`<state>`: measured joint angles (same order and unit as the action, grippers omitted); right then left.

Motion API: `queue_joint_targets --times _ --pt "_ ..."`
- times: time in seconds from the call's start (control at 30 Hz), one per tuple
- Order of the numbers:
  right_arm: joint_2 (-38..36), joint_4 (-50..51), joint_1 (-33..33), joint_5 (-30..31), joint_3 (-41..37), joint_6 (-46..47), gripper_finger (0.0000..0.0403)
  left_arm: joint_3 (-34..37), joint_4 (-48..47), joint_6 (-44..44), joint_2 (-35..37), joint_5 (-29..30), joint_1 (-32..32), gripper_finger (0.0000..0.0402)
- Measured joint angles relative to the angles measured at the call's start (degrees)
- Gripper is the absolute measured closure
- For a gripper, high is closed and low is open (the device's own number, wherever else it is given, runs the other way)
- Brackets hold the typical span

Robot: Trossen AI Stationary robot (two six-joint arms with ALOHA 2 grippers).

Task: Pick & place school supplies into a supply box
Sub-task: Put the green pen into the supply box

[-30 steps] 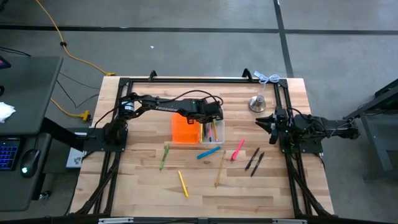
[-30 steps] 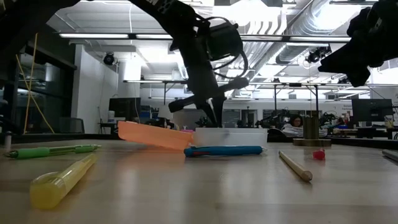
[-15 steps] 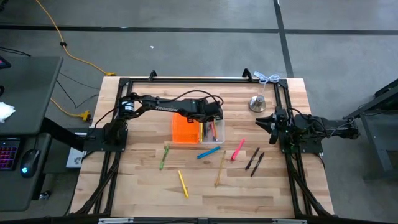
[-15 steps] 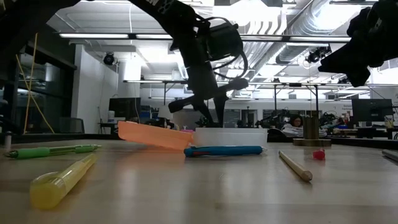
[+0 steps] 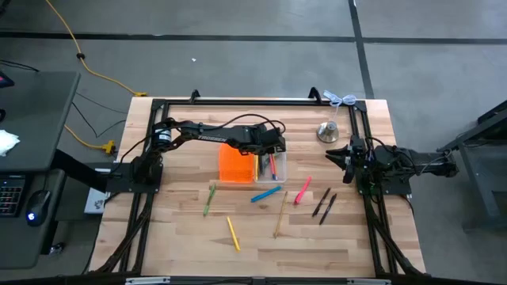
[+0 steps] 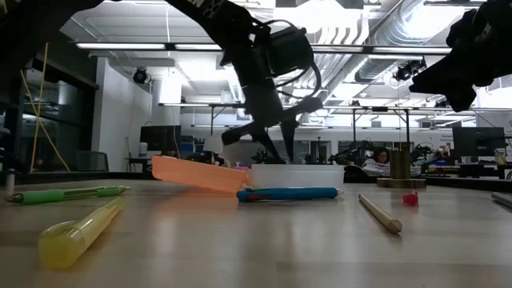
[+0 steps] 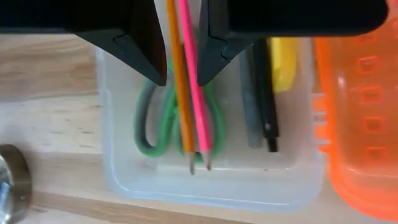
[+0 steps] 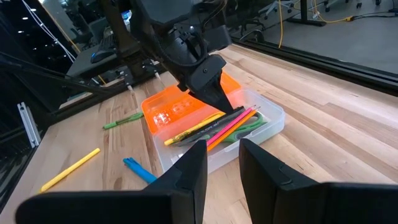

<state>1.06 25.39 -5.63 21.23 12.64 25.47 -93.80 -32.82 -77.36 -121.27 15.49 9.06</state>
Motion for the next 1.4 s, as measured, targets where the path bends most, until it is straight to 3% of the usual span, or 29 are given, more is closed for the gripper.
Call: queue_joint_targets --times 0.43,0.9,1.1,1.4 --pt "0.0 0.0 0.0 0.1 0.0 0.0 0.0332 0.0 1.8 8.3 5.5 -0.7 0.0 0.0282" --pt "0.0 0.0 0.0 0.3 0.0 0.0 0.0332 0.0 0.4 14.9 16.3 -13.2 -0.6 0.0297" --pt "0.0 0.0 0.0 0.3 0.0 0.0 0.0332 0.0 -3.7 17.1 20.6 -19.2 -3.9 0.0317" --pt "0.0 0.0 0.0 0.3 0.0 0.0 0.0332 0.0 -17.1 12.4 24.6 -19.8 -12.3 0.0336"
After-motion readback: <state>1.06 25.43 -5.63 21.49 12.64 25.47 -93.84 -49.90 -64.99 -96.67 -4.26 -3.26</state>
